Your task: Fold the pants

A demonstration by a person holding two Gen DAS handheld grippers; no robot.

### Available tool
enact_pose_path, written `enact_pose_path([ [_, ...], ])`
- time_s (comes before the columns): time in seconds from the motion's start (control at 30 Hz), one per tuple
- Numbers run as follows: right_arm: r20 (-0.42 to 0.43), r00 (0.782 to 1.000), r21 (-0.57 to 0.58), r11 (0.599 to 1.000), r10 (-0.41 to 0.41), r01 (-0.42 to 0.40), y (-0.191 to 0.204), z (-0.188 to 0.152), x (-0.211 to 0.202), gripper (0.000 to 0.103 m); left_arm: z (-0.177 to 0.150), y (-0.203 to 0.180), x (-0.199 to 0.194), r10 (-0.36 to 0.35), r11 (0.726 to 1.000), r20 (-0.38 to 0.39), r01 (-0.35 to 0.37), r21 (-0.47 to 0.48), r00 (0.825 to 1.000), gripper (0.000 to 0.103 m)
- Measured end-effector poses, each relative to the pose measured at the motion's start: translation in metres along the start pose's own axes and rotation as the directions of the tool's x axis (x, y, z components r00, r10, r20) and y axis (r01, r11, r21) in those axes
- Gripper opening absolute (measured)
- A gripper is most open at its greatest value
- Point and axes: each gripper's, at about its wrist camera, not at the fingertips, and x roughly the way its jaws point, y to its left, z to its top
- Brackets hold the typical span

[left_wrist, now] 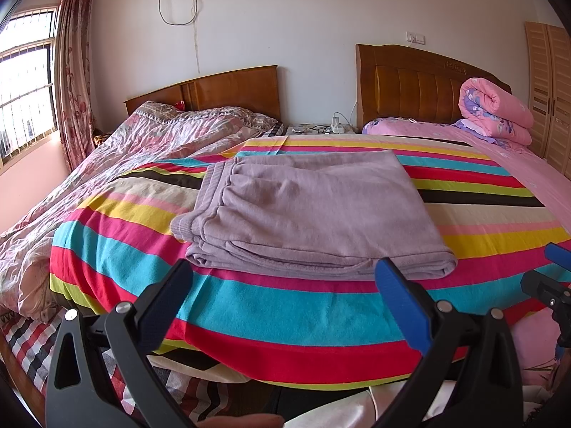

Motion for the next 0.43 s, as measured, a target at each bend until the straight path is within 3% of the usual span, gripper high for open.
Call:
enact_pose_path([
  [0.43, -0.005, 1.000, 0.008, 1.000, 0.002, -0.002, 0.0004, -0.0024, -0.0010, 0.098, 0.0006, 0.0044, 0.0028, 0.006, 1.000, -0.026, -0.007, -0.030, 1.000, 0.102],
])
